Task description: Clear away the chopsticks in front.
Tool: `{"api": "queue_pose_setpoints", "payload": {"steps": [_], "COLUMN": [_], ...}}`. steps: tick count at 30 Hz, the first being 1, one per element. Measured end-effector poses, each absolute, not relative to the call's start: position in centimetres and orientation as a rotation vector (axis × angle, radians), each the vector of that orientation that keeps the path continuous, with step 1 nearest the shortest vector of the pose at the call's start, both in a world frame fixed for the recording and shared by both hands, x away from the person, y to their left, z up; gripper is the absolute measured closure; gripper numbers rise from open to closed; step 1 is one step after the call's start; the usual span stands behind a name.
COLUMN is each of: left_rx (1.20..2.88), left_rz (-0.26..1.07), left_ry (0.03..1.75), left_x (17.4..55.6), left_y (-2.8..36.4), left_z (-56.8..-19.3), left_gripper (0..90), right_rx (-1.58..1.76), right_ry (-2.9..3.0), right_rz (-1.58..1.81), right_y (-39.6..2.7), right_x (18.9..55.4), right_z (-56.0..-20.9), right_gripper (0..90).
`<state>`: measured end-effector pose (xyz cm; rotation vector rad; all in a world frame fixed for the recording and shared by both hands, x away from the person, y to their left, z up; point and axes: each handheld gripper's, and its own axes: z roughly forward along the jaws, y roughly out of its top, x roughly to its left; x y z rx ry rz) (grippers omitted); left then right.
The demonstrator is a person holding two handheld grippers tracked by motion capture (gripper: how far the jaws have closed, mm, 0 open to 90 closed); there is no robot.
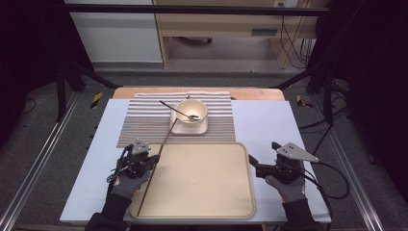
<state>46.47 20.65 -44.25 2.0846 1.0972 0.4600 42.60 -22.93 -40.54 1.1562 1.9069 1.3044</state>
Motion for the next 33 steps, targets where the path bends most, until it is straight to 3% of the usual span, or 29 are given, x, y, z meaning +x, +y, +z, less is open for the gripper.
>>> {"api": "queue_pose_setpoints", "payload": {"steps": [16, 33], "left_rx": [2.208, 2.207], "left_rz": [0.501, 0.508], "left_ry": [1.026, 1.068], "left_x": [46.2, 46.1], "left_y": [20.1, 21.1], "left_z": [-46.6, -46.9], "left_gripper": [89.7, 89.7], "right_rx": [1.153, 1.153], "right_ry": [1.921, 1.929], "right_rz": [1.277, 1.266], "right_y": [-22.8, -22.8], "right_x": [42.7, 42.8], "right_z": [-40.8, -40.9], "right_gripper": [5.7, 5.7]}}
